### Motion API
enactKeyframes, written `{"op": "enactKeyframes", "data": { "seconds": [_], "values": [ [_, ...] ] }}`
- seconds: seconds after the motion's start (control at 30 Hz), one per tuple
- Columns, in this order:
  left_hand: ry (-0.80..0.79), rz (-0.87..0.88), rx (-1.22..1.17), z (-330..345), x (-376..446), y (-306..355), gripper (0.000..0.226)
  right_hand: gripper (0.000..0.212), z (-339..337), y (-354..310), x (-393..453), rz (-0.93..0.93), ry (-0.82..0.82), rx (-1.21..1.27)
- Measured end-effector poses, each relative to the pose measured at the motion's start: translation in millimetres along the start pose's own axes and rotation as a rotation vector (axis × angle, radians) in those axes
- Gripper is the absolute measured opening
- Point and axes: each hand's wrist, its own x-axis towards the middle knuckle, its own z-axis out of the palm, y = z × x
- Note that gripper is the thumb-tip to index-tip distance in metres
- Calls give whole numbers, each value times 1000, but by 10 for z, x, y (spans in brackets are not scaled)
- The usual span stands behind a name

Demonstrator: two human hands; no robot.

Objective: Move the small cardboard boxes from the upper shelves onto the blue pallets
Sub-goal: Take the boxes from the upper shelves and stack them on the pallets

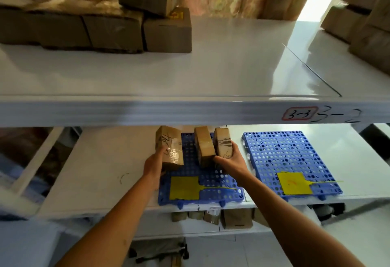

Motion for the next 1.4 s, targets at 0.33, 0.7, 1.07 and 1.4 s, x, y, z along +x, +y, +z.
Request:
{"op": "enactKeyframes", "data": {
  "seconds": [0.33, 0.7, 1.07, 1.4],
  "values": [
    [254, 137, 186, -197, 67, 82, 50, 85, 39, 14, 1, -7, -36, -198],
    [353, 323, 540, 139, 222, 301, 68, 104, -106, -34, 22, -133, 78, -676],
    [286, 416, 645, 138, 377, 132, 53, 60, 314, -403, 324, -650, -192, -1276],
    [115, 498, 766, 171, 412, 102, 71, 59, 676, -505, 452, -598, -266, -1011]
  ]
}}
